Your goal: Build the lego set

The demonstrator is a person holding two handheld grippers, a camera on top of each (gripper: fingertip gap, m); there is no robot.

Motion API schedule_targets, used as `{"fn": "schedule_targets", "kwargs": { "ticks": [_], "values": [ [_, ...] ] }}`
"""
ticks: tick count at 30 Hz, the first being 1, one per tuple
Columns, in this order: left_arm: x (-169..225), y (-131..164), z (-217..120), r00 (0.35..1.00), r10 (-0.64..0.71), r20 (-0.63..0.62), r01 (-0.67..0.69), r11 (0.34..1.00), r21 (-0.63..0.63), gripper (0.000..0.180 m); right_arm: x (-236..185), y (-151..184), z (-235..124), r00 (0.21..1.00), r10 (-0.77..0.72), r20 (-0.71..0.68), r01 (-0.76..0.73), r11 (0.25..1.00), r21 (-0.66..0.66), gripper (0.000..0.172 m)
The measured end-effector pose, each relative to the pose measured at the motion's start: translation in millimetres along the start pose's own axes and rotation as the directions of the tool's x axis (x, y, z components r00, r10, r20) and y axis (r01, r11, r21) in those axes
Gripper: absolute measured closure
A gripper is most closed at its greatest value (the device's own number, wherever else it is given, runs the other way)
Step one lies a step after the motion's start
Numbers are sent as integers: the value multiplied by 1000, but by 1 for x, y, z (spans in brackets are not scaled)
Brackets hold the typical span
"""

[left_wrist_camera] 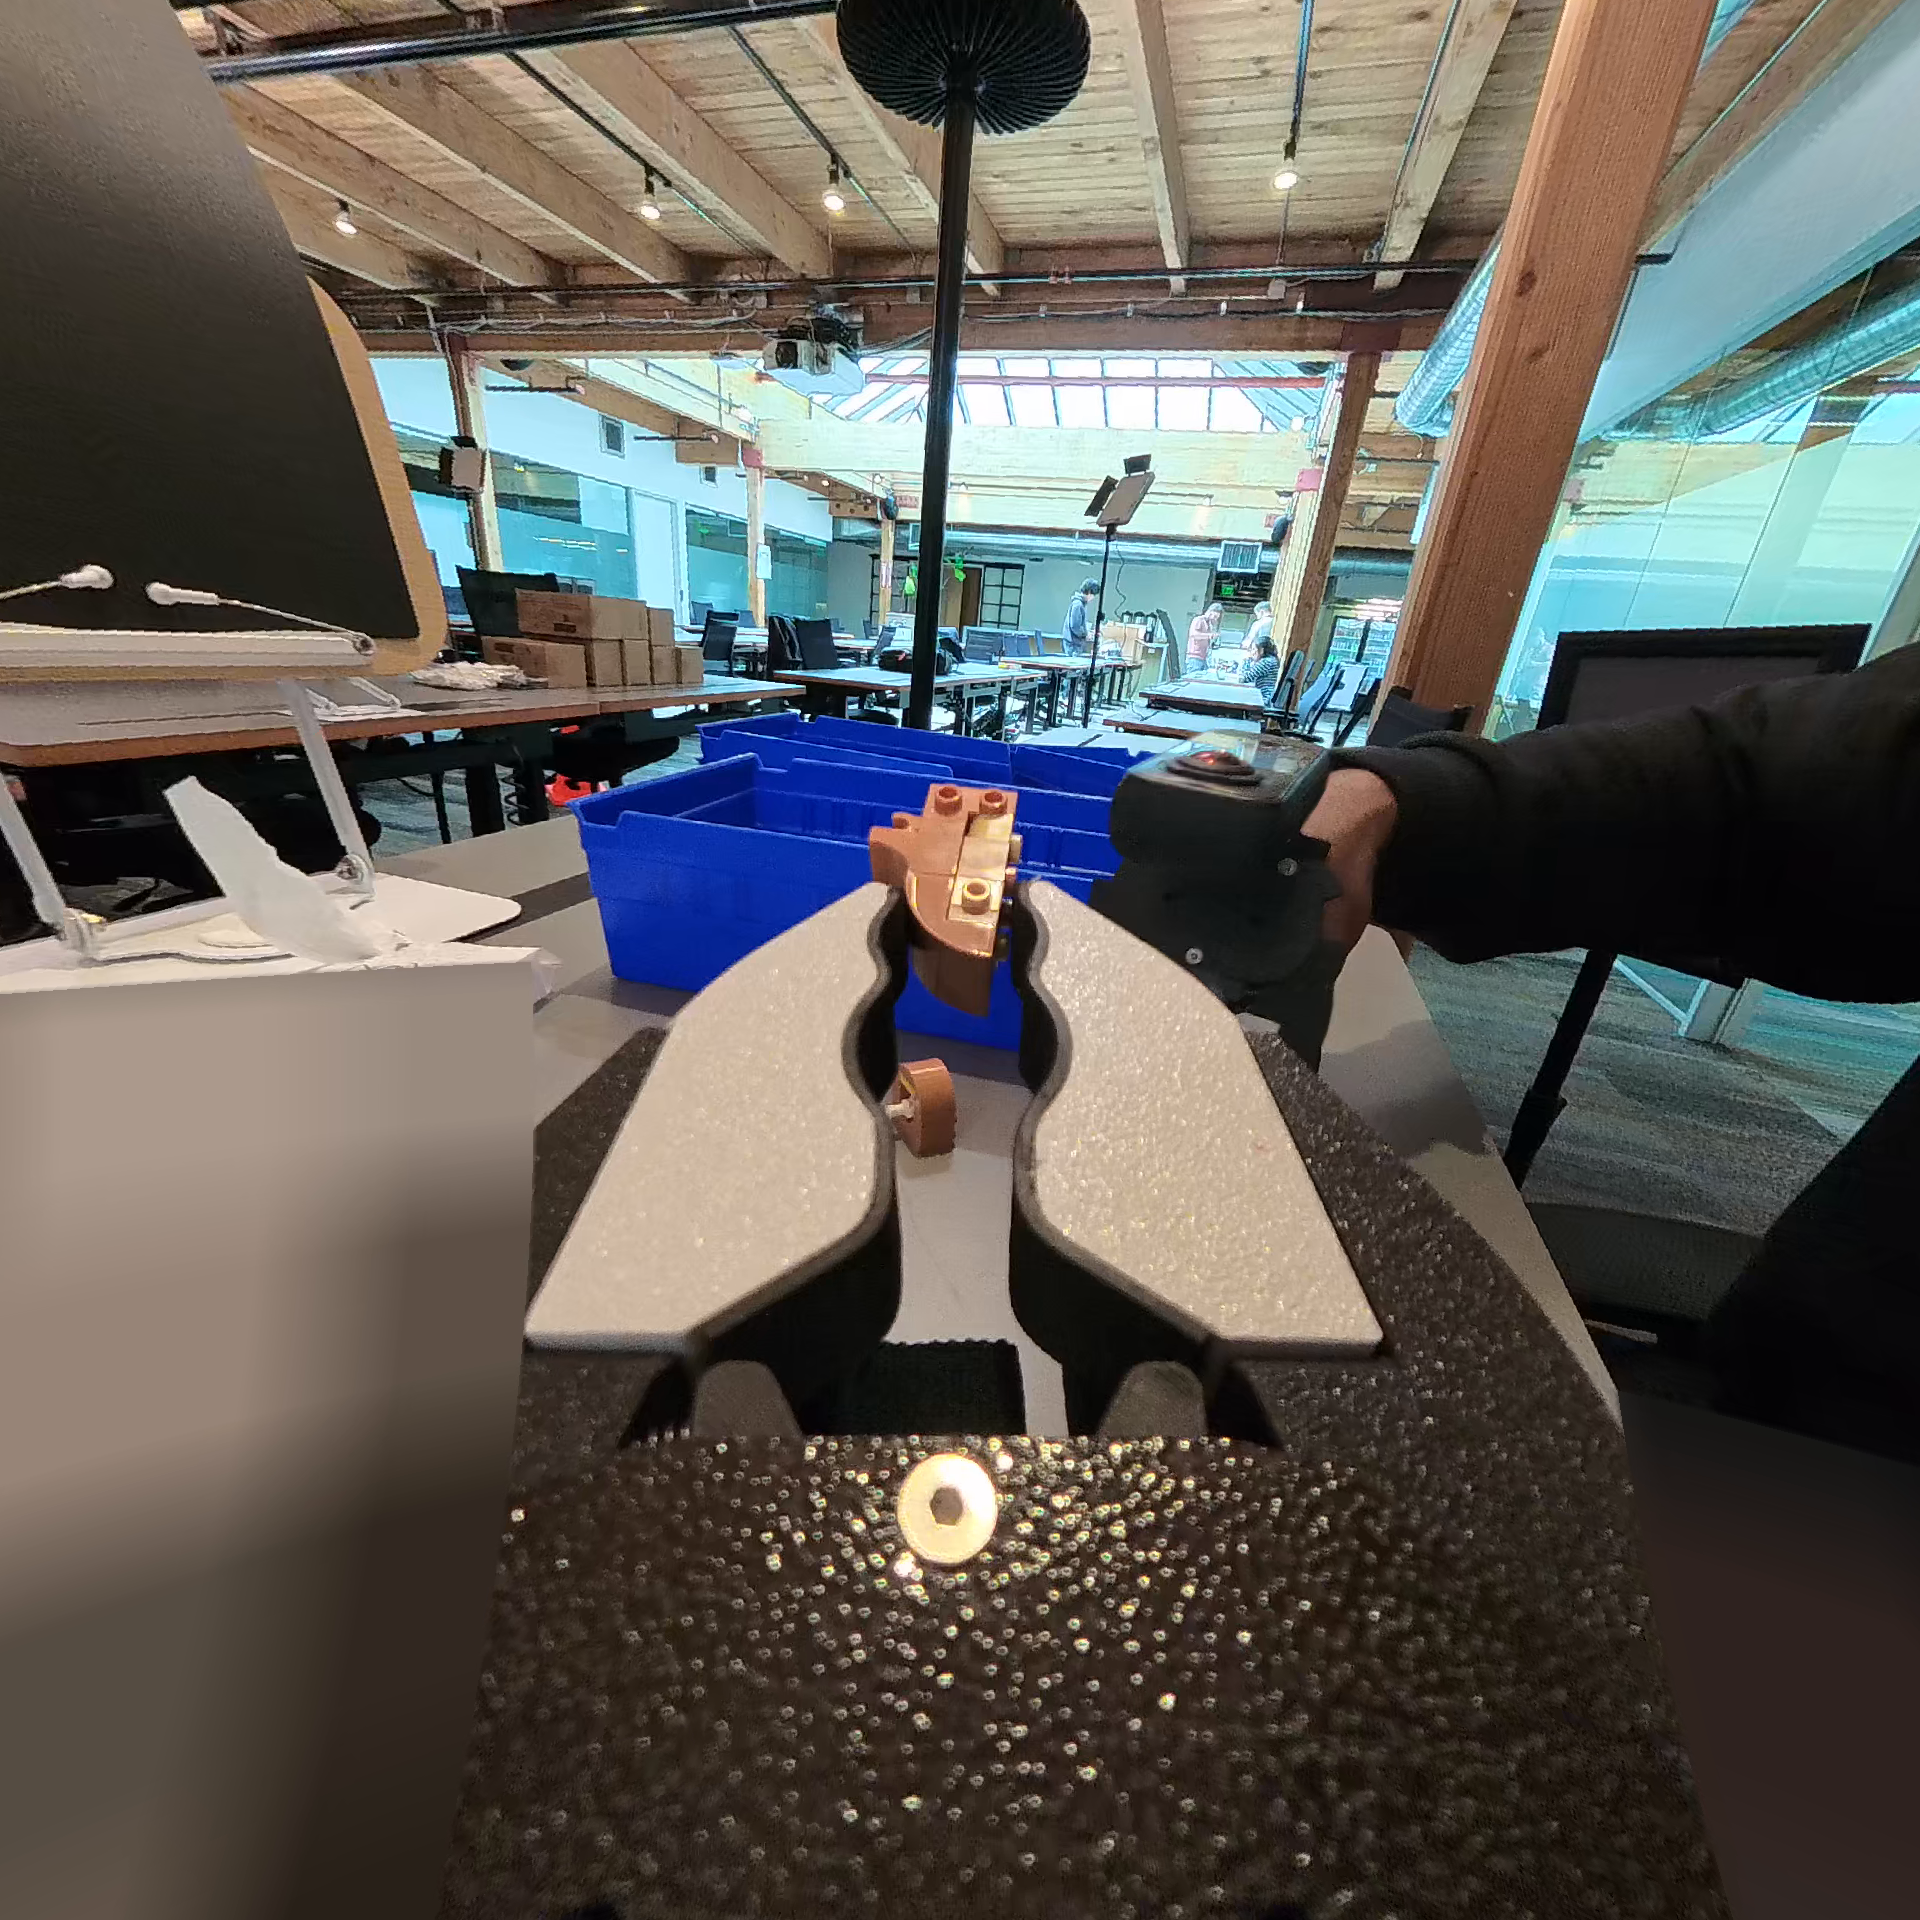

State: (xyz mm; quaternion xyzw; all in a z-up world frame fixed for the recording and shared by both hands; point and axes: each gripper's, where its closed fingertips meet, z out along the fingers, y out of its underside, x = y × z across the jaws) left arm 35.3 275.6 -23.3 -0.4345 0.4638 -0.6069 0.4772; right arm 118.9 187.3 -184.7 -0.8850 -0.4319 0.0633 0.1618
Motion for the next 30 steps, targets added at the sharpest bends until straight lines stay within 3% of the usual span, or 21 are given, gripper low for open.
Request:
{"fn": "schedule_targets", "kwargs": {
  "ticks": [3, 6, 9, 16, 24, 30],
  "values": [
    [-1, -1, -1, 1000, 1, 3, -1, 1000, 6, 162, 8, -5, -1, 999, -15, -39, 15, 1000, 5, 156],
    [-3, -3, -3, 1000, 8, 14, -8, 1000, 9, 162, 22, -40, -26, 954, -132, -269, 190, 961, 203, 155],
    [-6, -5, -5, 1000, 6, 29, -7, 1000, 19, 162, 5, -54, -45, 921, -218, -322, 312, 908, 278, 134],
    [-10, -5, -6, 999, 5, 45, -6, 1000, 22, 162, -3, -33, -31, 935, -205, -290, 279, 929, 243, 130],
    [-15, 0, -5, 998, -9, 66, 8, 1000, 7, 162, -49, -51, -1, 950, -237, -205, 290, 913, 286, 136],
    [-15, 6, -2, 998, 0, 68, 1, 1000, -18, 162, -50, -70, 19, 987, -149, -63, 161, 942, 294, 138]
  ]
}}
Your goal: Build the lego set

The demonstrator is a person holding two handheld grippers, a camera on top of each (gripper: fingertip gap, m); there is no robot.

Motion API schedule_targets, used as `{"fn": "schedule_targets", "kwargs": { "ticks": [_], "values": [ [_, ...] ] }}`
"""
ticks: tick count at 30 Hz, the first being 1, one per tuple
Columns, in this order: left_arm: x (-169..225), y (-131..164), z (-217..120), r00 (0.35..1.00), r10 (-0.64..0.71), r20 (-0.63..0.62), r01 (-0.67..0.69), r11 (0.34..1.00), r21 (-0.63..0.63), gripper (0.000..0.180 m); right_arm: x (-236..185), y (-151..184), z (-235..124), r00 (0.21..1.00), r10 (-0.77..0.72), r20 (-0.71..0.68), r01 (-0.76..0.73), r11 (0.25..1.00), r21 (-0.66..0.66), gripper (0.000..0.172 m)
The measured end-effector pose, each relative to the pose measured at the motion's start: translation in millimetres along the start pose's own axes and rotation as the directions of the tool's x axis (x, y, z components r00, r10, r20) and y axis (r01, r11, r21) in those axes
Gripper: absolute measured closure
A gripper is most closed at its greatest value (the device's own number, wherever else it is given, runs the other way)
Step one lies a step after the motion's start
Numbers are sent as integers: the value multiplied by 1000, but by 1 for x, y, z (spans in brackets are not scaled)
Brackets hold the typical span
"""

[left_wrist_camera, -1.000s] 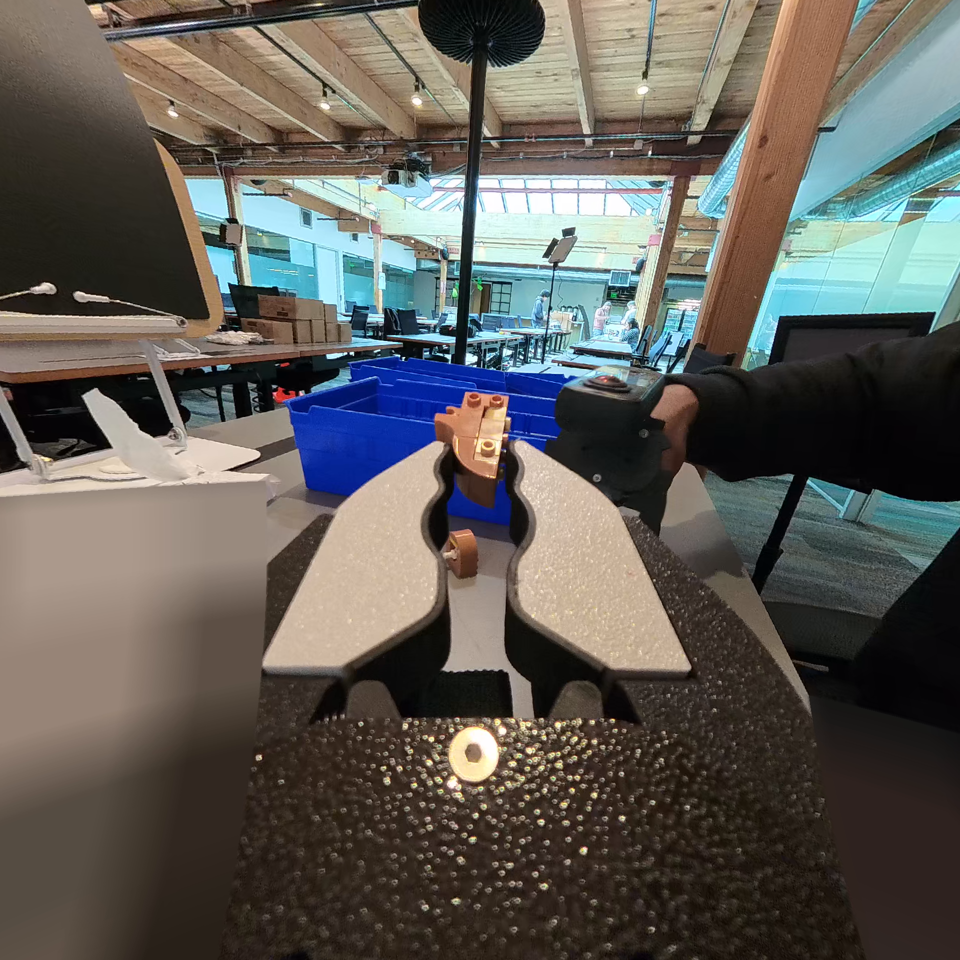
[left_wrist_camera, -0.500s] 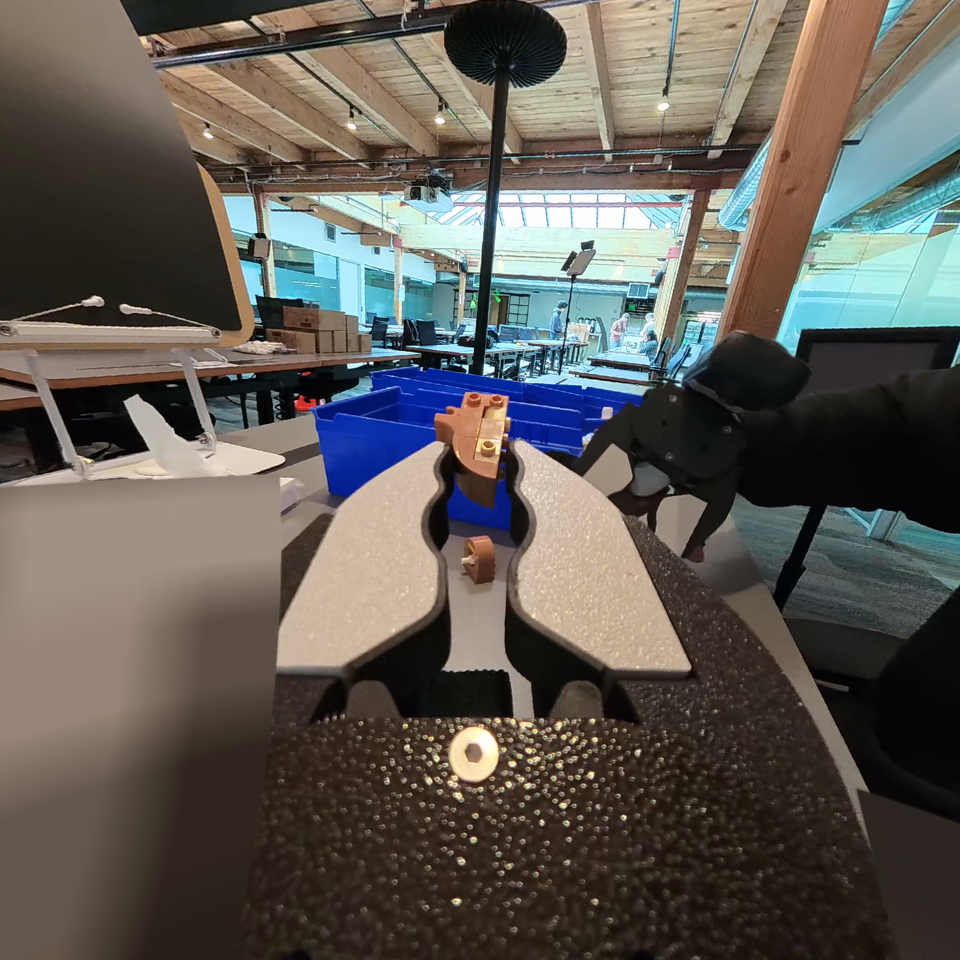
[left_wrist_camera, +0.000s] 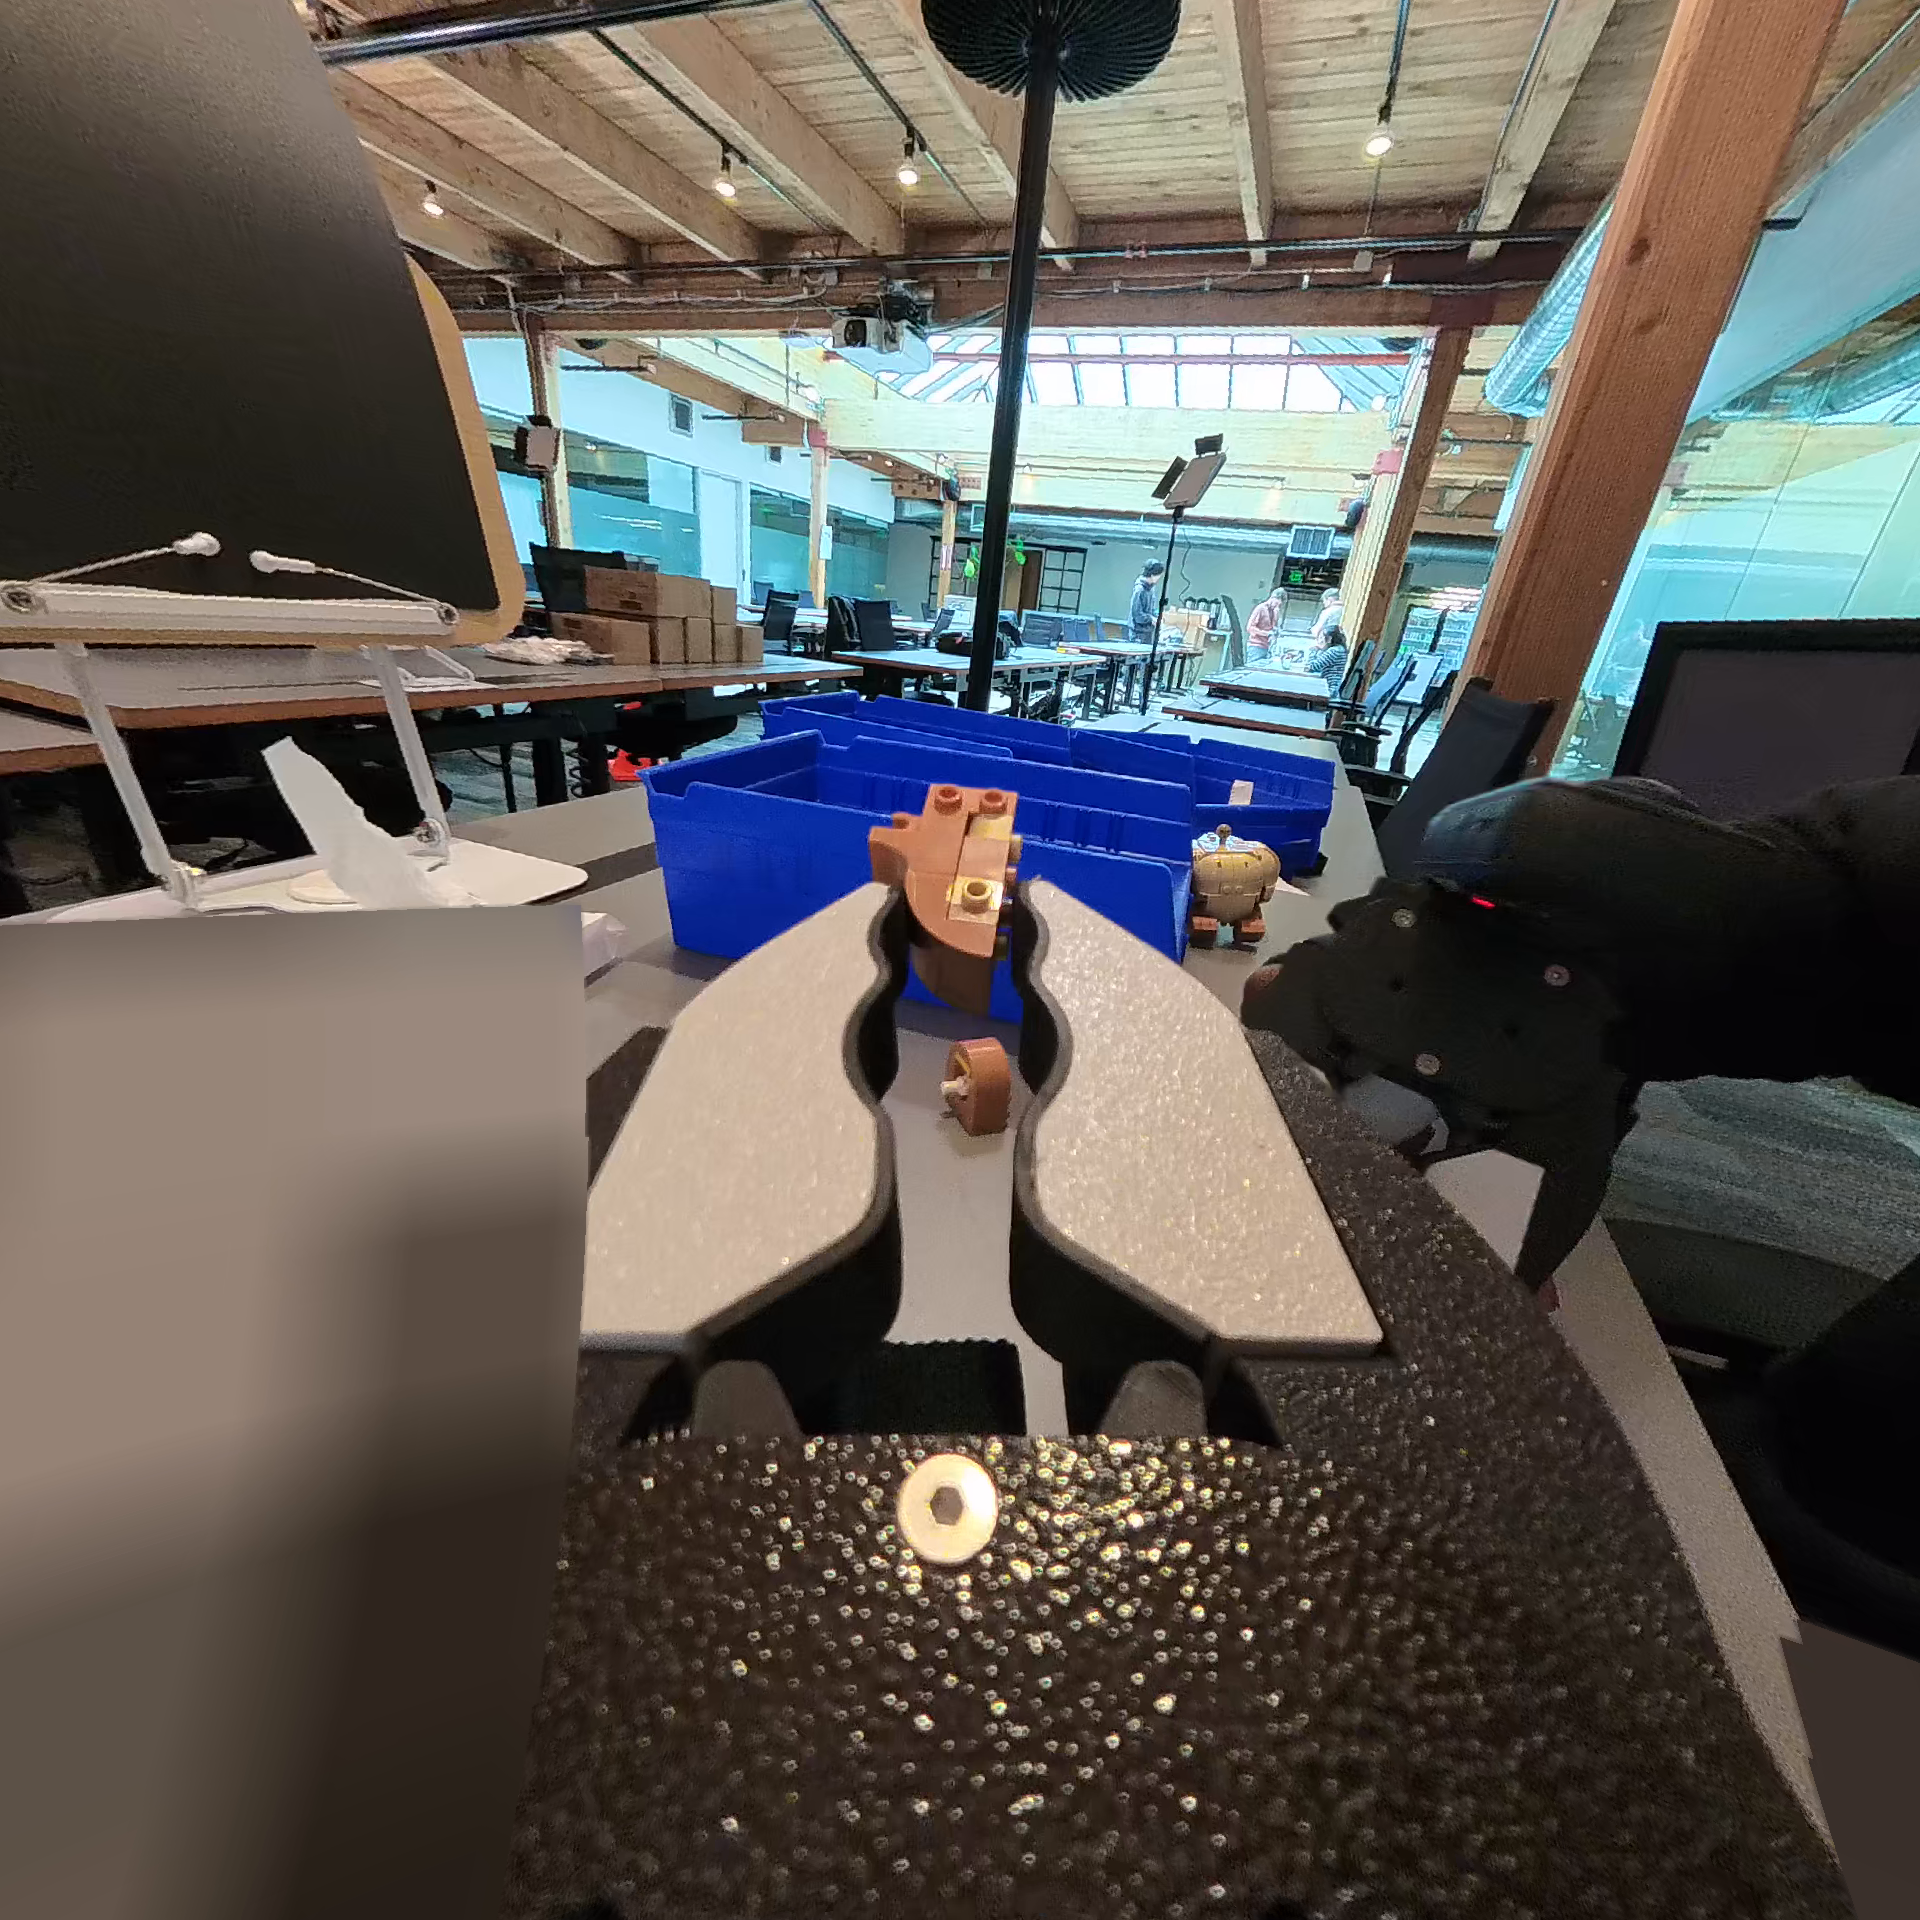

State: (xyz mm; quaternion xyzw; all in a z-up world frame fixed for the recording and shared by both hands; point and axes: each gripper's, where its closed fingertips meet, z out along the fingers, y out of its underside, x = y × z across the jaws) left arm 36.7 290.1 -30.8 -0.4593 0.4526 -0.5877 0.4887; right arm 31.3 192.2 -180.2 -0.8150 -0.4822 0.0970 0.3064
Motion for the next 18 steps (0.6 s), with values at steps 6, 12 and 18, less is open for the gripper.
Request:
{"fn": "schedule_targets", "kwargs": {
  "ticks": [6, 12, 18],
  "values": [
    [-1, -2, -1, 1000, -2, 3, 2, 1000, 7, 162, 0, -7, 9, 990, 98, 97, -94, 995, -44, 147],
    [-3, -6, -4, 1000, 1, 14, -1, 1000, 22, 162, 41, -33, -9, 953, -174, -249, 189, 981, 37, 156],
    [-7, -10, -8, 1000, -8, 23, 7, 999, 42, 162, 48, -32, -48, 851, -325, -412, 369, 929, 32, 126]
  ]
}}
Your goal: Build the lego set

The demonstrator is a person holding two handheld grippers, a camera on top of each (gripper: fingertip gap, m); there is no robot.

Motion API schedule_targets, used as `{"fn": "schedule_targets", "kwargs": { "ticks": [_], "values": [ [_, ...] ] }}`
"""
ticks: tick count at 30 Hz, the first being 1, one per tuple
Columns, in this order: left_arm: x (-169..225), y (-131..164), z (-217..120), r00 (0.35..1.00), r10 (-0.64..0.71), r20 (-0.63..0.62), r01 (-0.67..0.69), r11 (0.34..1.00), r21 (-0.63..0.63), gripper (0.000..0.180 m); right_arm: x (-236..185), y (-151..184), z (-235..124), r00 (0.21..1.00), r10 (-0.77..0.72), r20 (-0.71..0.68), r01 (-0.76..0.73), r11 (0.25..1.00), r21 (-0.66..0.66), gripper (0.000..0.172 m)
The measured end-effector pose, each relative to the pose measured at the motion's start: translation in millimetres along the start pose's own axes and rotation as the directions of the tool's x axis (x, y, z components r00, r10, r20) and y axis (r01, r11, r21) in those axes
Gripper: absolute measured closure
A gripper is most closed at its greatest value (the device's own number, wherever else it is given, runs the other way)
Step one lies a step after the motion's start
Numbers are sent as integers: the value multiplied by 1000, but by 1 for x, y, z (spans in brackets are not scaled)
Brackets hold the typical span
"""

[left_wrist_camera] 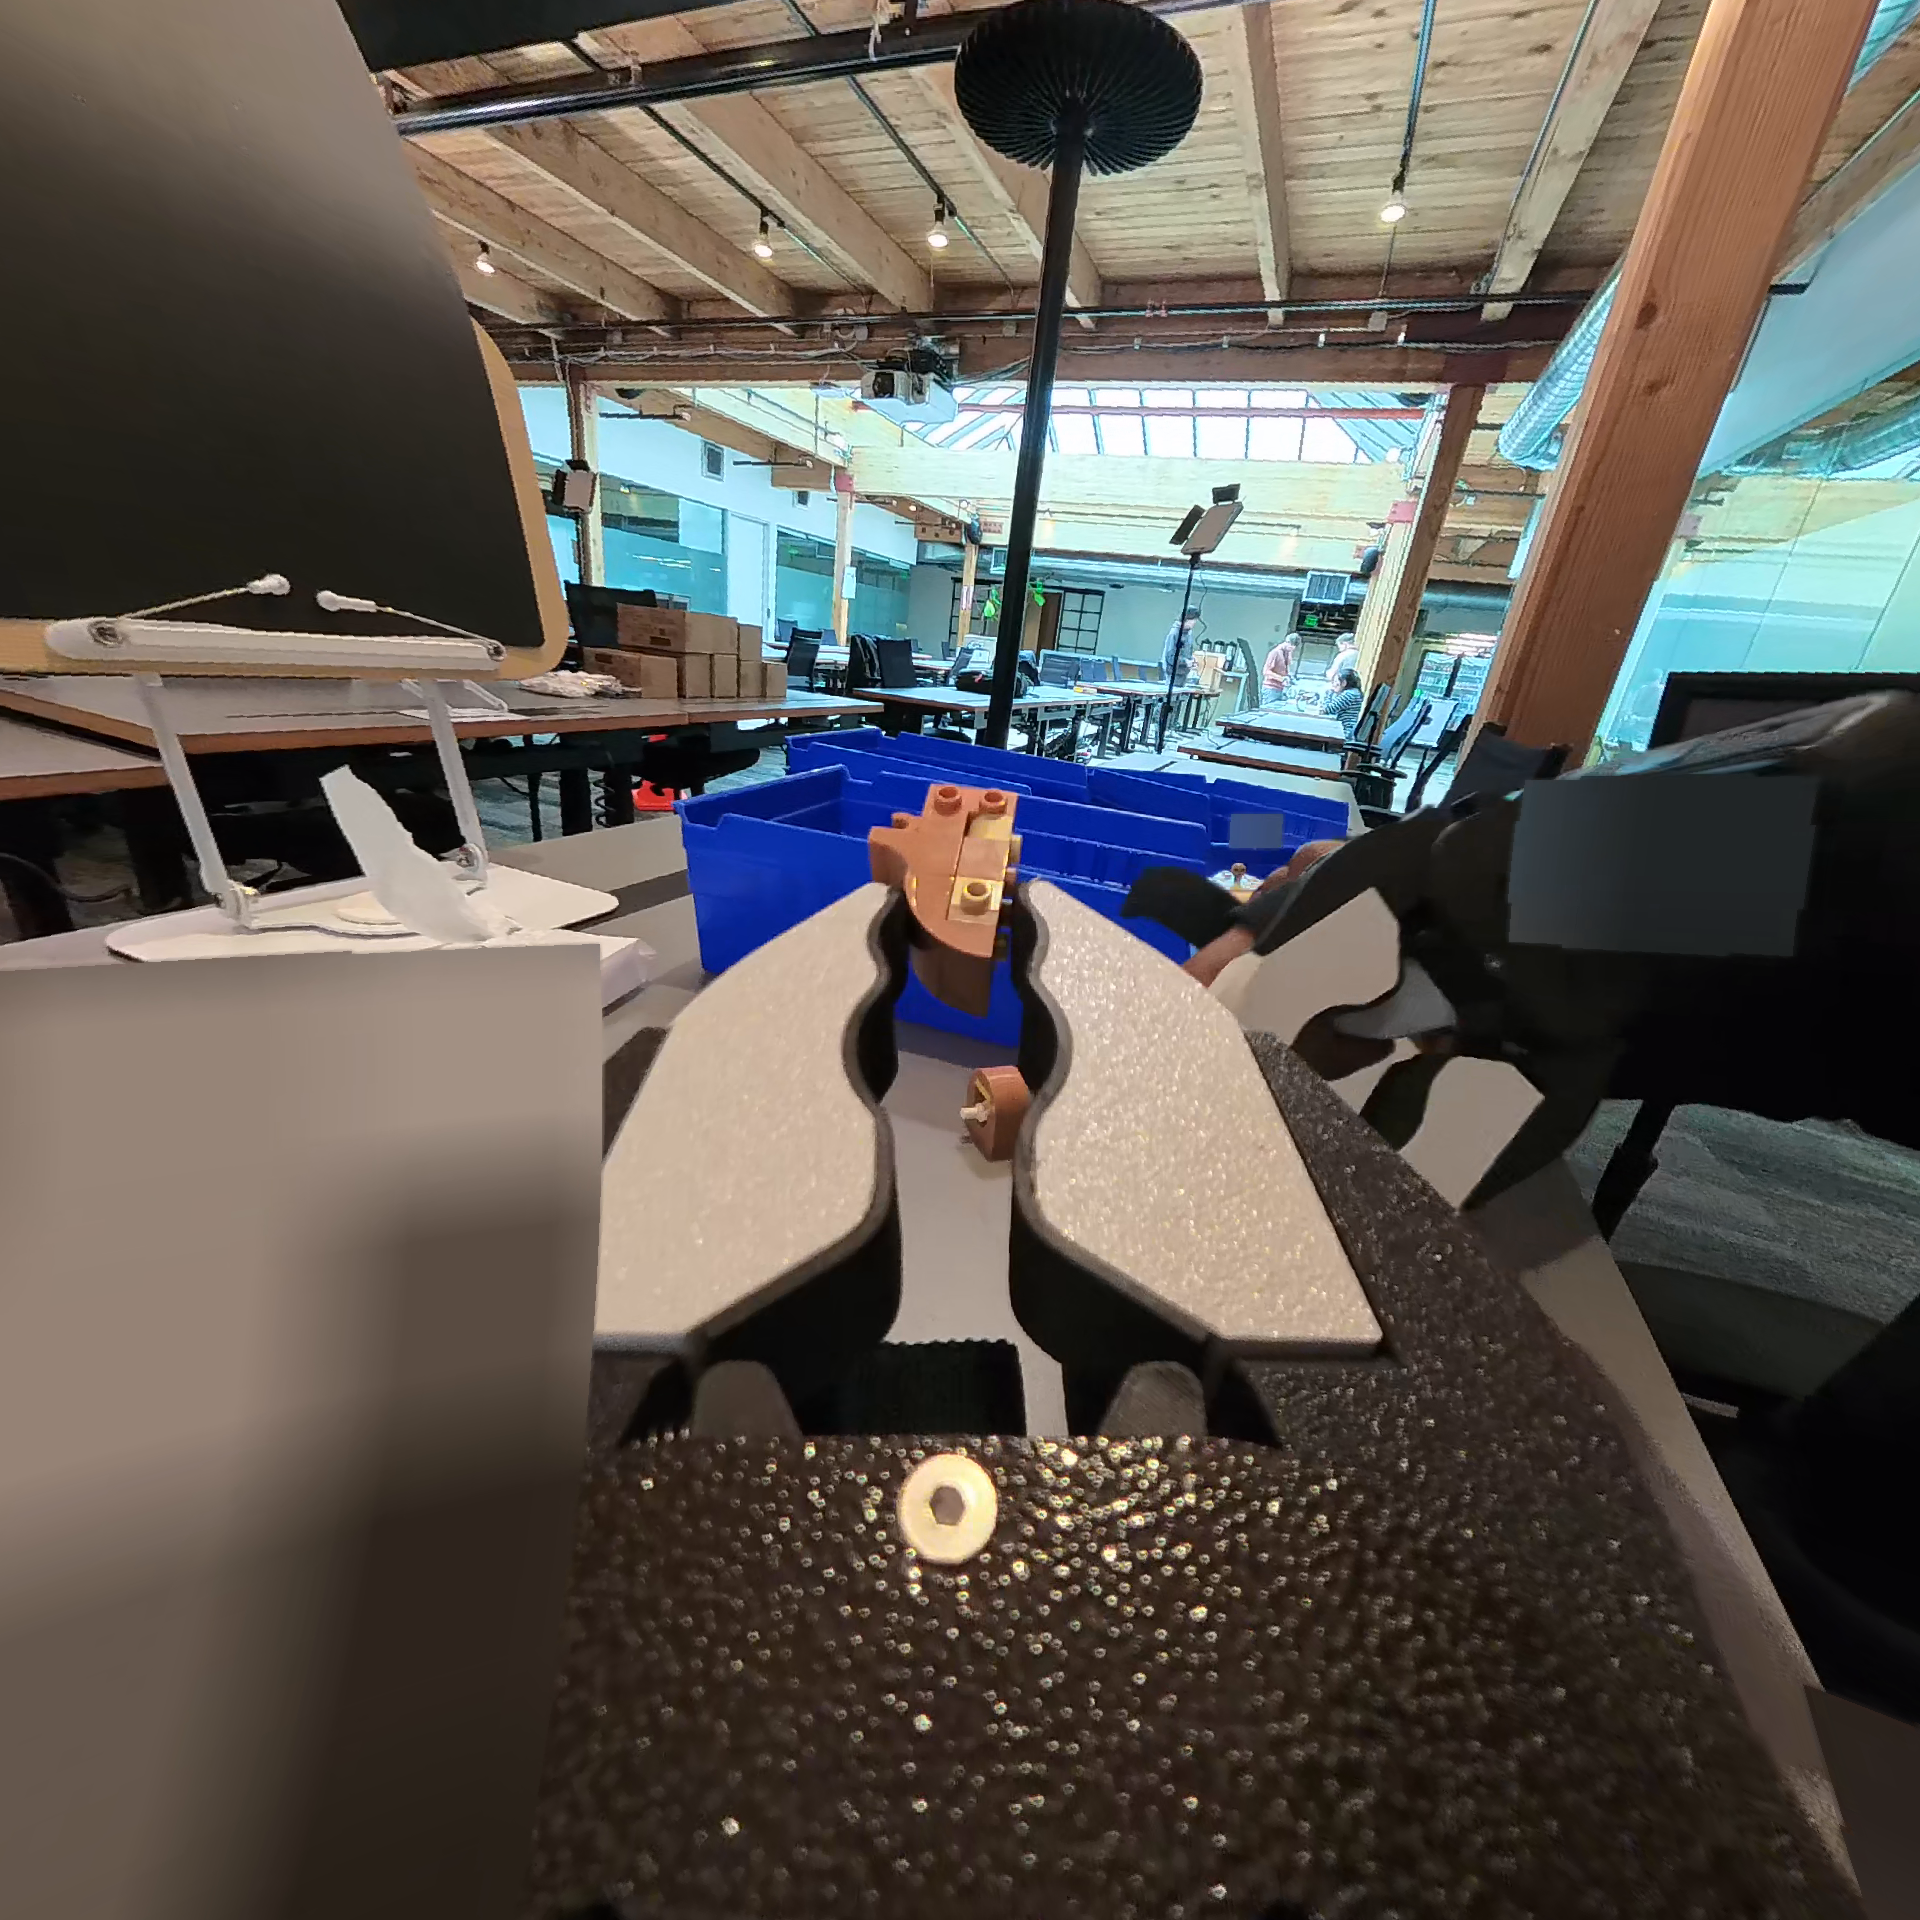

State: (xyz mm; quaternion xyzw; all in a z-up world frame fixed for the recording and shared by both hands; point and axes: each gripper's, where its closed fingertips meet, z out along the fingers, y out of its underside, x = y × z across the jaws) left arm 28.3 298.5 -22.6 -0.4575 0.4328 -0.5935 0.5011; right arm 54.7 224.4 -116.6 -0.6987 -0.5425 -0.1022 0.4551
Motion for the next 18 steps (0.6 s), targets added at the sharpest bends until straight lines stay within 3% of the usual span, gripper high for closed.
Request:
{"fn": "schedule_targets", "kwargs": {
  "ticks": [3, 10, 18],
  "values": [
    [1, 0, 1, 1000, 5, 0, -5, 1000, -1, 162, -5, 19, 2, 996, 76, 36, -74, 996, -51, 130],
    [-4, 2, 1, 1000, -6, 24, 6, 1000, -3, 162, -19, 19, 24, 976, 190, 106, -181, 979, -89, 140],
    [-6, 2, 0, 999, -11, 34, 11, 1000, -7, 162, -13, 13, 68, 868, 427, 252, -394, 903, -172, 145]
  ]
}}
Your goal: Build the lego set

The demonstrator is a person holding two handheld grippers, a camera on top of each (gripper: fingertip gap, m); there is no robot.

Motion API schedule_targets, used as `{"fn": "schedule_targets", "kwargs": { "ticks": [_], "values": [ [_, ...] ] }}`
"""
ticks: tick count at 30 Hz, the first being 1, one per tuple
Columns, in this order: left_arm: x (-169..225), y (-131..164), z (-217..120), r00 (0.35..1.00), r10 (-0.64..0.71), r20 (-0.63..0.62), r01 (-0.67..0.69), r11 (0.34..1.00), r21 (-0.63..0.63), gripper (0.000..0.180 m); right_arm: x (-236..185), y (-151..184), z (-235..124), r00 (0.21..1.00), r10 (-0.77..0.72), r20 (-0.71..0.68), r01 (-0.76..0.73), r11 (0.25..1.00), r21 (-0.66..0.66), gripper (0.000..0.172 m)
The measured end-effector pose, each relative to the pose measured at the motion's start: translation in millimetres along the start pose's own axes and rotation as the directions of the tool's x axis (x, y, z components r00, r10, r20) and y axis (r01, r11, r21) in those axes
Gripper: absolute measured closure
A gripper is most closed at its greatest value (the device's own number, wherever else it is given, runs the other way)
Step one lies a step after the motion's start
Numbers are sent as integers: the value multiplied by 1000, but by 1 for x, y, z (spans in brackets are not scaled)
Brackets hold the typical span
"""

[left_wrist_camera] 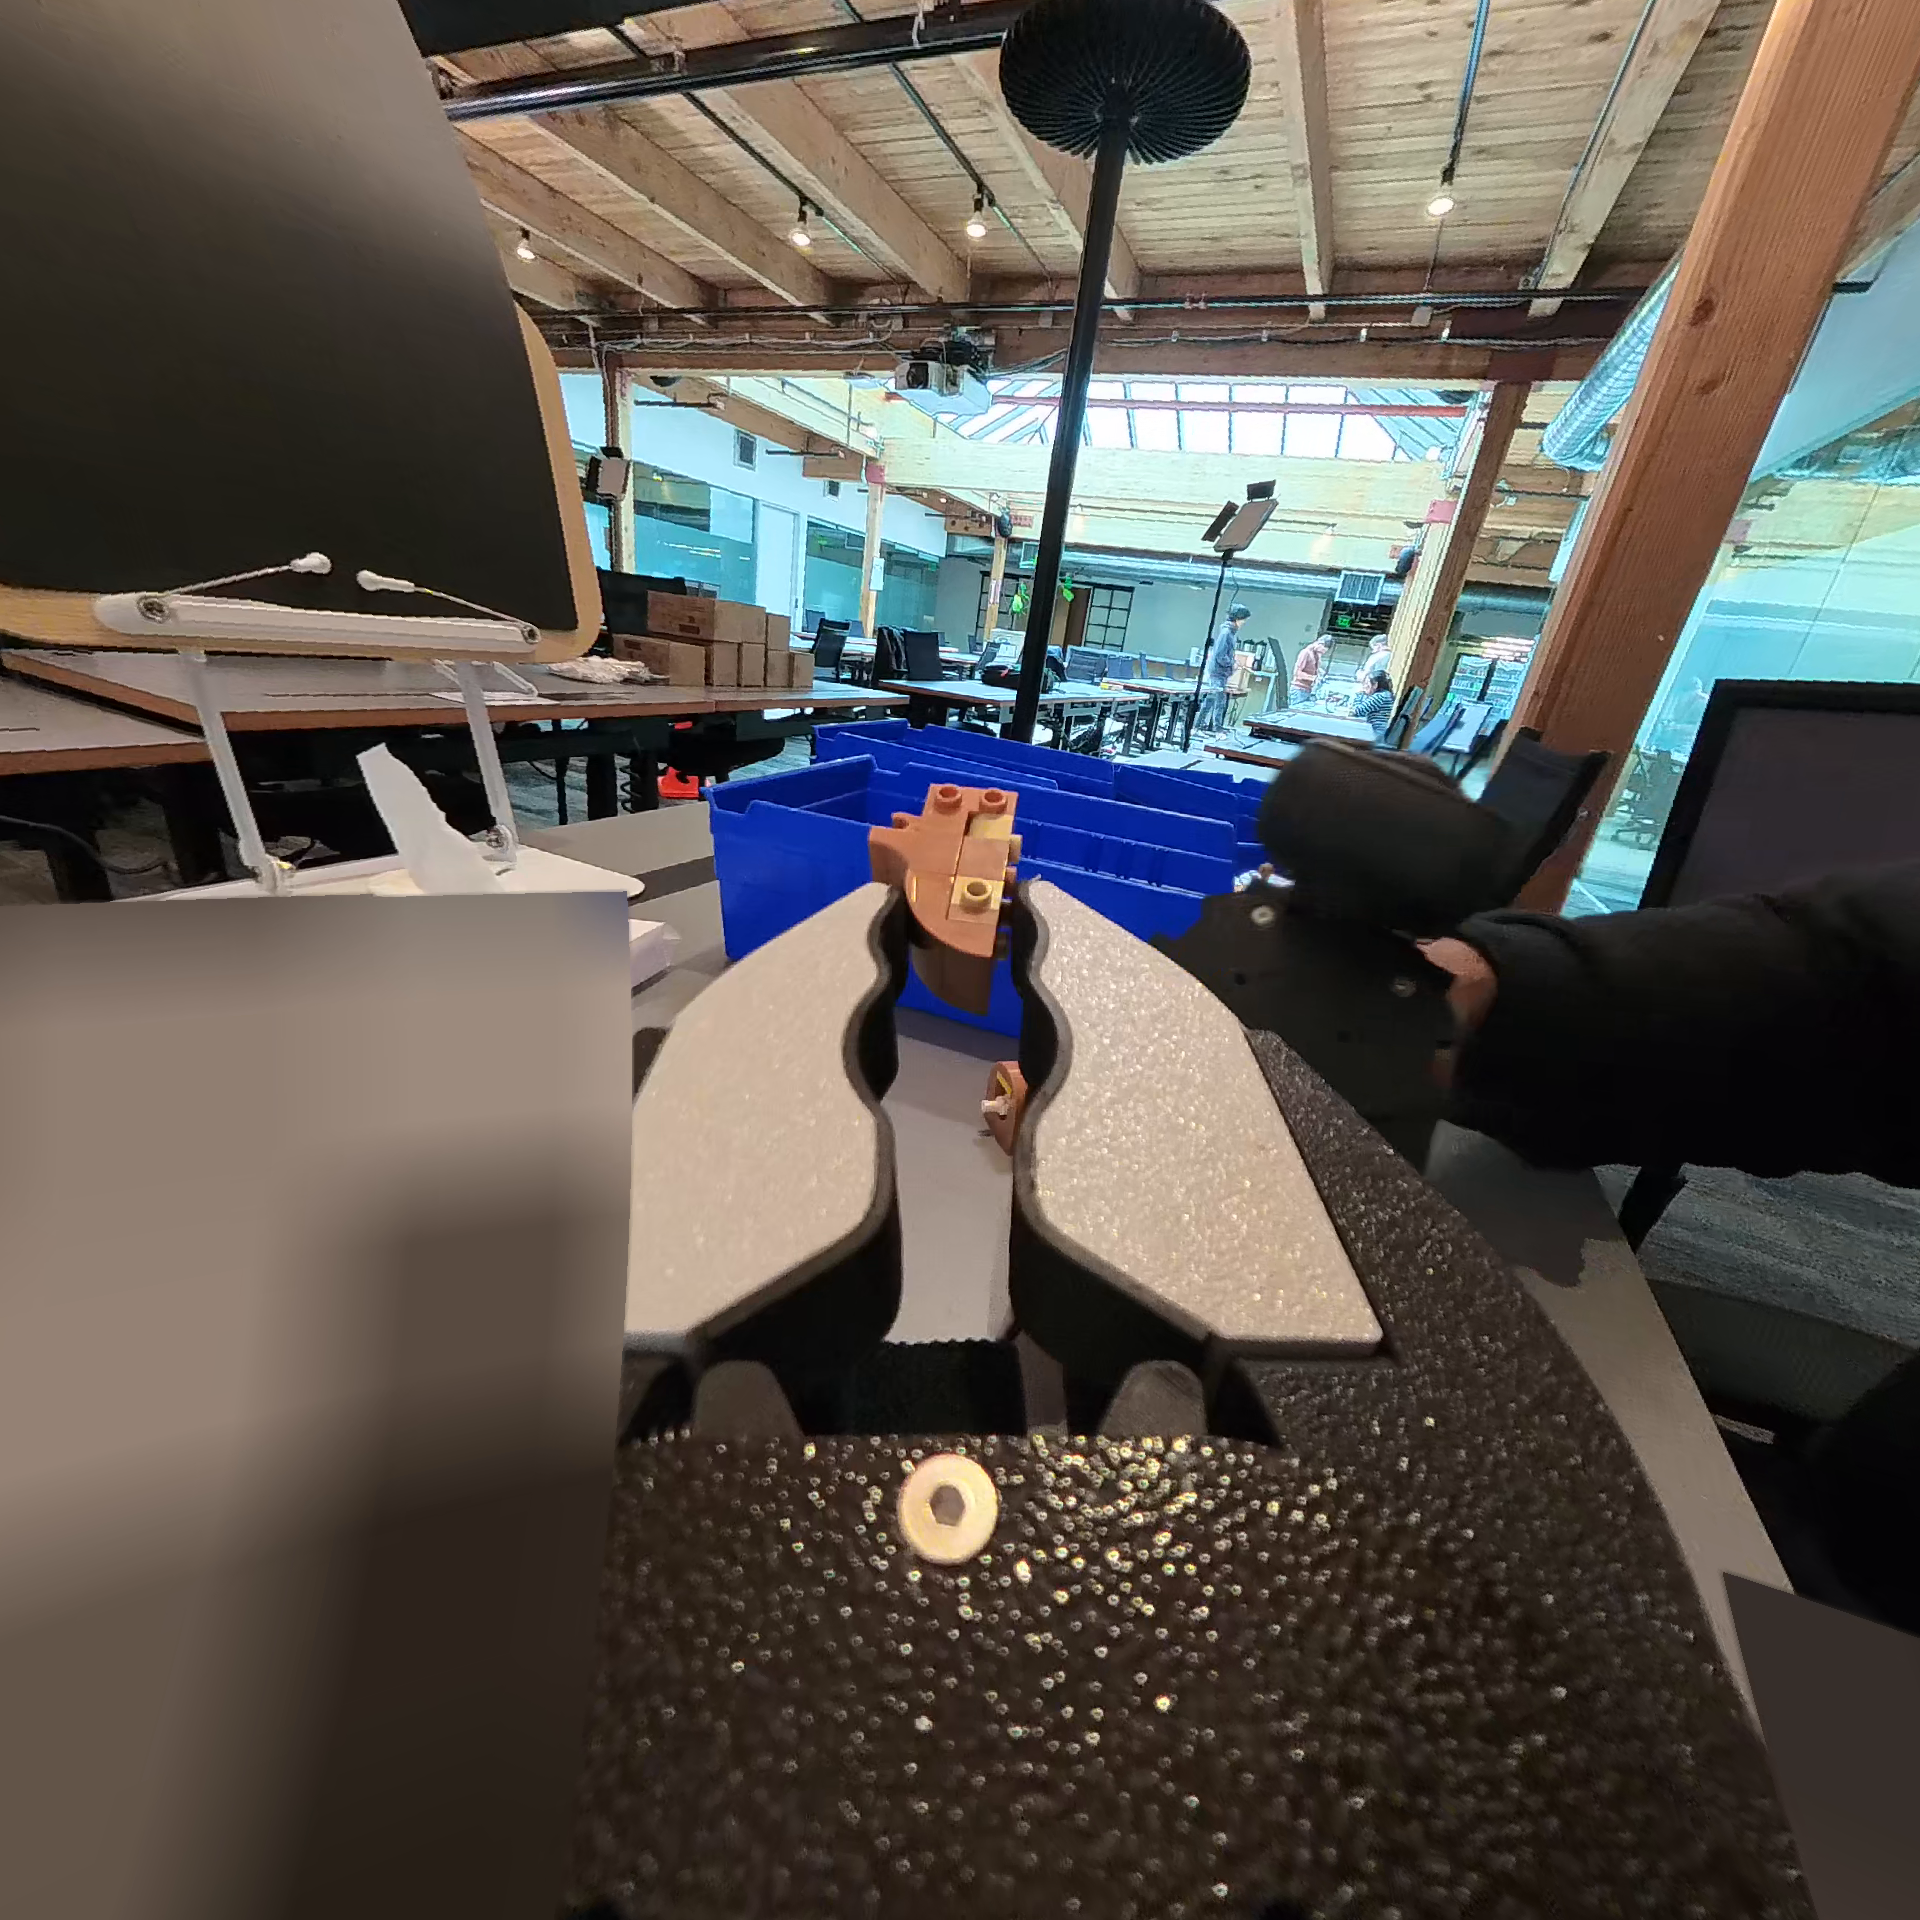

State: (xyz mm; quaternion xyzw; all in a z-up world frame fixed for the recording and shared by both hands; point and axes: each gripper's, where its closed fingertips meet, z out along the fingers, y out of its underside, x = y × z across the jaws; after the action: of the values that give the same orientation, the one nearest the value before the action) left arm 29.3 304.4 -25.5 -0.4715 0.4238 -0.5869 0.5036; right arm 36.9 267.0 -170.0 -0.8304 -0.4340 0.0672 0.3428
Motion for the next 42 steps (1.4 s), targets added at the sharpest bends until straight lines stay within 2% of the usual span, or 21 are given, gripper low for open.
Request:
{"fn": "schedule_targets", "kwargs": {
  "ticks": [4, 9, 10, 11, 12, 13, 15, 16, 24, 29, 34, 37, 39, 40, 41, 42],
  "values": [
    [0, -2, -2, 1000, 1, 2, -1, 1000, 6, 162, 9, 0, 17, 996, 84, 34, -82, 995, -58, 145],
    [-3, -5, -5, 1000, -5, 11, 5, 1000, 15, 162, 8, -4, 23, 985, 144, 94, -138, 988, -74, 157],
    [-4, -5, -6, 1000, -5, 14, 5, 1000, 17, 162, 15, -7, 21, 996, 80, 41, -78, 995, -59, 157],
    [-5, -6, -6, 1000, -4, 18, 4, 1000, 19, 163, 27, -17, 14, 996, -34, -77, 35, 999, 8, 158],
    [-5, -6, -7, 1000, -3, 21, 3, 1000, 21, 162, 33, -32, 2, 964, -176, -200, 195, 977, 81, 158],
    [-6, -7, -8, 1000, -2, 25, 2, 1000, 25, 162, 30, -38, -10, 917, -299, -263, 333, 938, 96, 157],
    [-8, -8, -9, 999, -5, 32, 4, 1000, 30, 162, 27, -35, -23, 870, -387, -304, 422, 905, 54, 132],
    [-9, -9, -10, 999, -9, 33, 8, 999, 31, 162, 25, -33, -29, 868, -391, -307, 429, 901, 65, 129],
    [-11, -9, -11, 999, -18, 40, 16, 999, 33, 162, 19, 4, -44, 930, -273, -246, 299, 951, 74, 133],
    [-11, -5, -7, 999, -24, 35, 23, 1000, 18, 162, -8, 5, -27, 980, -171, -103, 182, 977, 108, 144],
    [-10, 0, -5, 999, -16, 38, 16, 1000, 1, 162, -7, 8, 4, 998, -58, 3, 58, 998, 9, 143],
    [-11, 0, -6, 999, -20, 40, 20, 1000, 2, 162, -11, 6, 9, 990, 46, 131, -43, 999, -26, 150],
    [-11, -2, -6, 999, -22, 36, 21, 1000, 7, 162, -13, 6, 9, 983, 65, 172, -56, 997, -58, 156],
    [-11, -3, -6, 999, -21, 35, 20, 1000, 10, 162, -6, 6, 9, 991, 17, 131, -8, 998, -66, 157],
    [-11, -4, -7, 999, -19, 36, 18, 1000, 13, 162, 10, -2, 6, 996, -91, -4, 91, 995, -31, 156],
    [-11, -4, -7, 999, -17, 38, 16, 1000, 15, 162, 23, -22, -7, 957, -230, -177, 245, 967, 71, 156]
  ]
}}
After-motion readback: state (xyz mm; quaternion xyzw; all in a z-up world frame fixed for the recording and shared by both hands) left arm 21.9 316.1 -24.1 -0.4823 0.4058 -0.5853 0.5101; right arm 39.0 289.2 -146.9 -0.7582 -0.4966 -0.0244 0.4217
